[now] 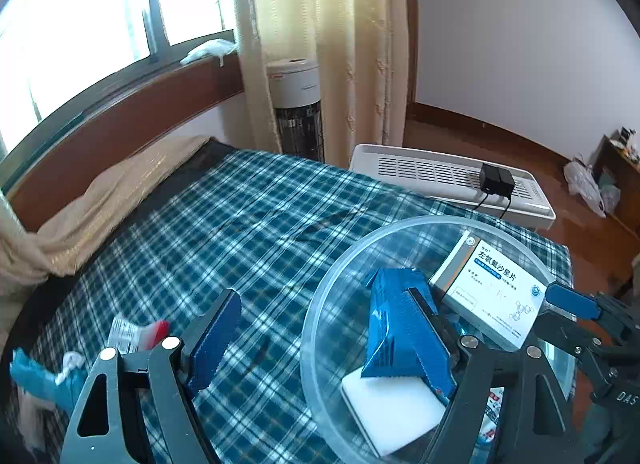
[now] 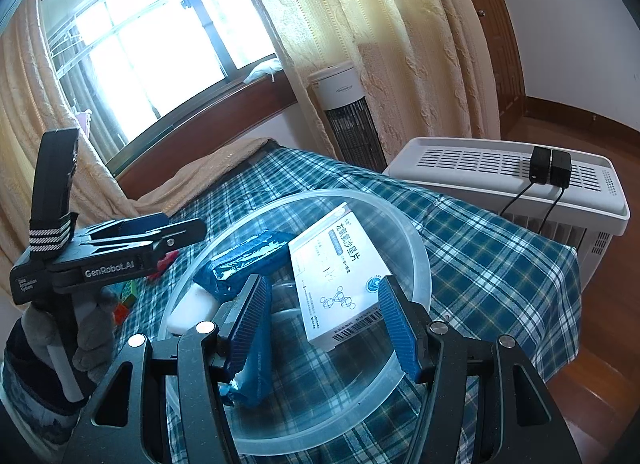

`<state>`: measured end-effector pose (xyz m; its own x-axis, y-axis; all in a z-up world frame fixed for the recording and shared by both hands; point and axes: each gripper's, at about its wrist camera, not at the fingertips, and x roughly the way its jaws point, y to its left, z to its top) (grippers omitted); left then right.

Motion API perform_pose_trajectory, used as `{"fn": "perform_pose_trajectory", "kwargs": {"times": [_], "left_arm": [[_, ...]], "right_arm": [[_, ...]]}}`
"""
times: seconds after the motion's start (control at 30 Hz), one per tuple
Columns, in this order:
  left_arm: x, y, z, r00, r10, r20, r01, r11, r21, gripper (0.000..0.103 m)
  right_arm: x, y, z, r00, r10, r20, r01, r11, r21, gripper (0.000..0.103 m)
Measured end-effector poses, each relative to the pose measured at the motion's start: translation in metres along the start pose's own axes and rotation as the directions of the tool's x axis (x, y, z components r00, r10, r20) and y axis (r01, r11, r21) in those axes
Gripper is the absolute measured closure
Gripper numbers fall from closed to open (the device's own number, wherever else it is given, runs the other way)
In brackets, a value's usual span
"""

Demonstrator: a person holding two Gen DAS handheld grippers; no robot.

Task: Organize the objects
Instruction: 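Lower the blue packet into the clear basin and open the left gripper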

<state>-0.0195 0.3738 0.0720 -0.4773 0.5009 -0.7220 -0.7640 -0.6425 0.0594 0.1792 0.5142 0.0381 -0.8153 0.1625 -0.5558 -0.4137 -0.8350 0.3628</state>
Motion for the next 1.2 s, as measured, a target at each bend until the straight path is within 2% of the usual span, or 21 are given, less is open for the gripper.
{"fn": "perform_pose_trajectory", "kwargs": {"times": [0.1, 0.23, 0.37, 0.43, 0.5, 0.6, 0.63, 0.8, 1.03, 1.2], "left_arm": [[0.0, 0.005, -0.005, 1.0, -0.003, -0.02, 0.002, 0.999, -0.04, 0.01], [-0.004, 0.007, -0.013, 0.999, -0.013, -0.034, 0.011, 0.998, -0.064, 0.009], [-0.01, 0.0, -0.019, 0.999, -0.044, -0.029, 0.043, 0.998, -0.052, 0.004], [-0.01, -0.01, -0.023, 0.998, -0.049, -0.035, 0.048, 0.999, -0.012, 0.002], [-0.006, -0.019, -0.026, 0.999, -0.031, -0.043, 0.032, 0.999, 0.026, 0.002], [0.005, -0.025, -0.029, 0.997, 0.044, -0.056, -0.041, 0.997, 0.059, 0.002], [0.01, -0.023, -0.029, 0.995, 0.069, -0.066, -0.066, 0.996, 0.053, 0.002], [0.019, 0.001, -0.02, 0.991, 0.098, -0.093, -0.104, 0.993, -0.054, 0.002], [0.038, 0.02, -0.022, 0.972, 0.177, -0.156, -0.194, 0.975, -0.104, 0.002], [0.037, 0.022, -0.031, 0.97, 0.17, -0.176, -0.192, 0.974, -0.116, 0.002]], "right_arm": [[0.0, 0.001, -0.001, 1.0, 0.001, -0.001, -0.001, 1.0, 0.005, 0.043], [-0.002, 0.008, -0.004, 1.0, 0.007, 0.002, -0.007, 1.0, -0.003, 0.043], [-0.002, 0.014, -0.006, 1.0, 0.011, 0.003, -0.011, 1.0, -0.007, 0.043], [-0.002, 0.016, -0.007, 1.0, 0.013, 0.002, -0.013, 1.0, -0.007, 0.043], [-0.003, 0.017, -0.008, 1.0, 0.014, 0.003, -0.014, 1.0, -0.007, 0.043], [-0.004, 0.018, -0.008, 1.0, 0.014, 0.008, -0.014, 1.0, -0.005, 0.043], [-0.005, 0.018, -0.008, 1.0, 0.014, 0.009, -0.014, 1.0, -0.004, 0.043], [-0.005, 0.014, -0.007, 1.0, 0.011, 0.009, -0.011, 1.0, 0.007, 0.043], [-0.004, 0.016, -0.008, 1.0, 0.012, 0.005, -0.012, 1.0, 0.008, 0.043], [-0.006, 0.017, -0.009, 1.0, 0.011, 0.01, -0.011, 1.0, 0.019, 0.043]]}}
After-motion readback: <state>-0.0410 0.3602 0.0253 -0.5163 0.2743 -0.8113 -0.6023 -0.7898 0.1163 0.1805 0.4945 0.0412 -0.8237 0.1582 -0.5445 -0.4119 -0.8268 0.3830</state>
